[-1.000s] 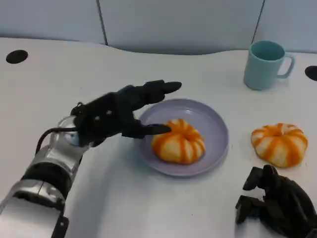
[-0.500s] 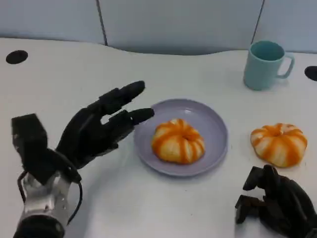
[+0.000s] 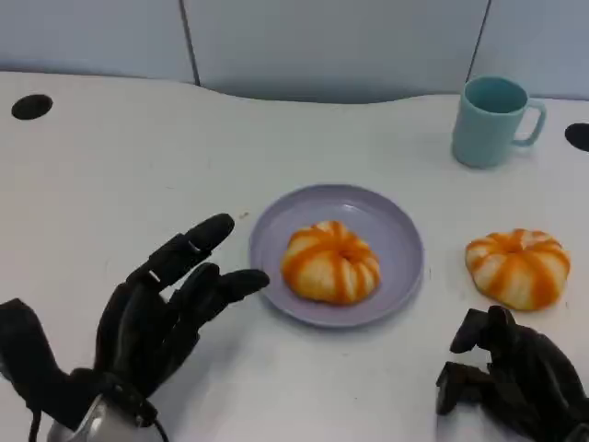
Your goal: Grasp the bread from the table and place it into the plate.
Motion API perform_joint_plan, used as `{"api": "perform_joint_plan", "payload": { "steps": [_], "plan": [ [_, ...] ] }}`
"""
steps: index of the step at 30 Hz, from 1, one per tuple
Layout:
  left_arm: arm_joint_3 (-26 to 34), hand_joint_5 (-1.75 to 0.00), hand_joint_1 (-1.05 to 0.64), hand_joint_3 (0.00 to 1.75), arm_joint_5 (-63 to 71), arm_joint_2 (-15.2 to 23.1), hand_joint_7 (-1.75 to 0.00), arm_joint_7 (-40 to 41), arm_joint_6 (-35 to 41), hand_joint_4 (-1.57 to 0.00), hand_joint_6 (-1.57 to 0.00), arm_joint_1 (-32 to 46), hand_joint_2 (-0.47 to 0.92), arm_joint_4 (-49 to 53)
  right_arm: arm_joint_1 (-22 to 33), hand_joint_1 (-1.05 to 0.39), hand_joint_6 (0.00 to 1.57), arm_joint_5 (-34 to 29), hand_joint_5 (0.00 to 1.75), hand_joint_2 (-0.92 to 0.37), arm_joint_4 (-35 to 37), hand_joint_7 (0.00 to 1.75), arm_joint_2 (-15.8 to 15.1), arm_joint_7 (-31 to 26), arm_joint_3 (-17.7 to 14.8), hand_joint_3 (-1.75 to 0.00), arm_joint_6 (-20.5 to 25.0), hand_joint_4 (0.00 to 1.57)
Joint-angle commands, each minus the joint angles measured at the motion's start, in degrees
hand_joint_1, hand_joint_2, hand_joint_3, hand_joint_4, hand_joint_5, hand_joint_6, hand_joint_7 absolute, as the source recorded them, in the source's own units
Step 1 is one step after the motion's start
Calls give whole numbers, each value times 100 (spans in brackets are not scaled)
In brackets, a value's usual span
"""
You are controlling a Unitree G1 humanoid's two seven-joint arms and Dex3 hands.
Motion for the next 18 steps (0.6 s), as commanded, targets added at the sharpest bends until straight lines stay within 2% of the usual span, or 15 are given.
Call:
{"api": "perform_joint_plan", "payload": {
  "steps": [1,4,9,12,14,18],
  "plan": [
    [55,-121,-38,38,-25,53,-79,282,224,-67,-62,314,91,-341,99,-46,116,-53,112,-92,79,103,-50,-71,-14,-43,47,127],
    [30,-131,-36,42,134,93,-98,400,183,-67,-57,461,90,-377,91,-46,116,-52,112,-92,77,103,-62,-98,-26,-43,75,127],
    [98,-143,-37,48,209,56,-112,709,145,-69,-63,631,83,-307,50,-46,116,-50,112,-92,140,103,-120,-56,-59,-44,39,127],
    [118,-154,-42,44,195,17,-131,761,134,-64,-58,669,83,-219,25,-46,116,-68,112,-92,150,104,-155,-61,-67,-45,48,128],
    [128,-155,-43,41,188,-17,-135,775,135,-63,-56,677,84,-166,-5,-46,115,-50,112,-92,227,104,-167,-6,-88,-44,-3,127],
    [168,-152,-43,38,156,-73,-137,762,87,-70,-59,606,84,-36,-57,-46,116,-74,112,-92,289,104,-176,-49,-104,-43,4,128]
  ]
}}
